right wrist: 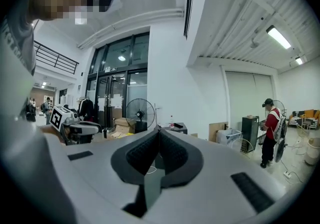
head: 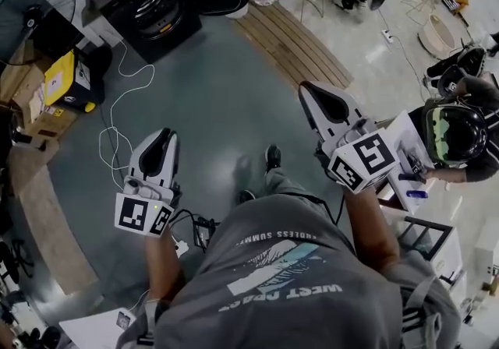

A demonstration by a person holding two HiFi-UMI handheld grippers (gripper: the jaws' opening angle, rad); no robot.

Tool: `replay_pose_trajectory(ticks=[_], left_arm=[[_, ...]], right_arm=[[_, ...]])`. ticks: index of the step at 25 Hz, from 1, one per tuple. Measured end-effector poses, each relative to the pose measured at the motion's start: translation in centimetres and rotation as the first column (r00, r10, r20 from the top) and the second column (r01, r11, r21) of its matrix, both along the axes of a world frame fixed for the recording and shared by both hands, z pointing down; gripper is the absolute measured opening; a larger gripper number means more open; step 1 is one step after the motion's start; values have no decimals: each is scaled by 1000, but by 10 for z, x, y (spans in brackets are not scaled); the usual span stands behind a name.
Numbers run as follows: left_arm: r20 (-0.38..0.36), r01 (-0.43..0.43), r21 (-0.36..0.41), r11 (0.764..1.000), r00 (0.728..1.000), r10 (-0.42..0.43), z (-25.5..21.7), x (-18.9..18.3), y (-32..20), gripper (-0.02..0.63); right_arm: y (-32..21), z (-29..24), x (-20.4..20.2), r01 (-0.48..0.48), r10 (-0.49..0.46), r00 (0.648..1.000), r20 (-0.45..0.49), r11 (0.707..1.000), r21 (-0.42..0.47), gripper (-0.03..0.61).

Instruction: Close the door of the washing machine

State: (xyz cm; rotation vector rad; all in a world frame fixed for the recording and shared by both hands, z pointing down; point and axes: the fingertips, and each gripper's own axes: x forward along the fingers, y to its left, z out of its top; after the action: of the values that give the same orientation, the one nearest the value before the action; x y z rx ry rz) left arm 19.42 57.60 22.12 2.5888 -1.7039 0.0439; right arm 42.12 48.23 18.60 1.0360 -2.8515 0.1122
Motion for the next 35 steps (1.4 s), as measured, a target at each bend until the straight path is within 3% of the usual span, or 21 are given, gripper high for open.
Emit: replay_pose_trajectory(ticks=[27,35], left_arm=[[61,162,-84,983,986,-157,1,8,-226,58],[82,165,-62,984,984,-160,-1,13,-266,58]], right_arm=[[-271,15,-5,146,-144,989,39,987,-65,29],[-307,31,4,135,-130,990,61,988,-78,29]])
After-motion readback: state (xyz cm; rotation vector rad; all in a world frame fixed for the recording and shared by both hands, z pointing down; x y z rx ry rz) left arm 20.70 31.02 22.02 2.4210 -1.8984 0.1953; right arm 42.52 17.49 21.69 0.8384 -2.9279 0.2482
